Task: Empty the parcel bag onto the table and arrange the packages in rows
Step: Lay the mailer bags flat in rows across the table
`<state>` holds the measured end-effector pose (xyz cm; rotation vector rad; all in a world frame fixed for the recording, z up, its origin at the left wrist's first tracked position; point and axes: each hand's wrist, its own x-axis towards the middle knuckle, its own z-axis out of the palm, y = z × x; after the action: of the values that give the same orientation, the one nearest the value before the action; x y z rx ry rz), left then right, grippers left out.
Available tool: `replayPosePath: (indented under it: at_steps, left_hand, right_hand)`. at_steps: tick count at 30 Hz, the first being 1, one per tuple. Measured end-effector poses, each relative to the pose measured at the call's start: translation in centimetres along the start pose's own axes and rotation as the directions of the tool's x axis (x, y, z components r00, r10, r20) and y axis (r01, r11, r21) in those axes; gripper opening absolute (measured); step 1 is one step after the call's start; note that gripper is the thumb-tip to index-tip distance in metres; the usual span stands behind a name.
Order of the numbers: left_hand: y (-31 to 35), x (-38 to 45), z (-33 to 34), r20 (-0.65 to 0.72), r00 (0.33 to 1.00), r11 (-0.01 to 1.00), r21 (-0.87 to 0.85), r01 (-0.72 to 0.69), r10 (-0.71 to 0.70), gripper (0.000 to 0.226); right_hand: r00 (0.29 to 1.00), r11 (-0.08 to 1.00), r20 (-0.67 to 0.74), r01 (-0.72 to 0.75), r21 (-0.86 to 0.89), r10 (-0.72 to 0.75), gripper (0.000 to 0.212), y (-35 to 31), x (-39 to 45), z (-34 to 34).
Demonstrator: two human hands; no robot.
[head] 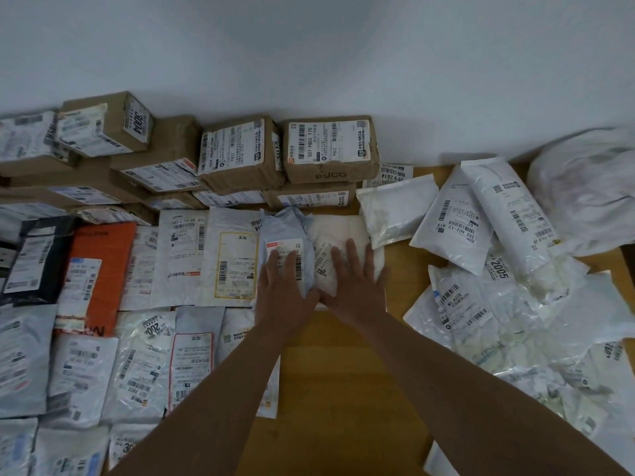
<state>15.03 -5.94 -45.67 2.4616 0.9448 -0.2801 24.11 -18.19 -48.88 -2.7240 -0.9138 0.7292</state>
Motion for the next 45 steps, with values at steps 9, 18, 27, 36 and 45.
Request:
replayPosePath:
  at_steps: [9,18,27,36,45]
  left_hand:
    - [0.9,0.1,0.3,0.034,0.998,0.988,0.144,0.052,-0.058,0.108]
    - [1.5,0.3,0.6,0.073,0.993,0.982,0.171,0.079,-0.092,0.110]
    - [1.4,0.3,0.9,0.059,0.994,0.982,0.171,0.082,-0.093,0.111]
    - [1.1,0.3,1.1,0.036,0.996,0.973,0.221,0.066,-0.076,0.112]
    - [1.3,0.1,1.0,0.041,0.997,0.966,0.253,0.055,-0.067,0.111]
  right_hand:
    - [0.926,0.978,-0.334,0.123,-0.170,-0.175,0.055,1.5,1.6,-4.8]
    - [0.972,0.972,0.013,-0.236,-0.023,0.236,0.078,5.7,9.0,-8.4]
    - [0.940,0.939,-0.087,-0.337,-0.067,0.331,0.064,5.4,10.9,-10.0]
    - [0.962,0.973,-0.271,-0.105,-0.205,0.047,0.042,6.5,10.2,-8.1]
    - [0.958,0.991,-0.265,-0.088,0.100,0.112,0.064,4.0,3.1,-3.7]
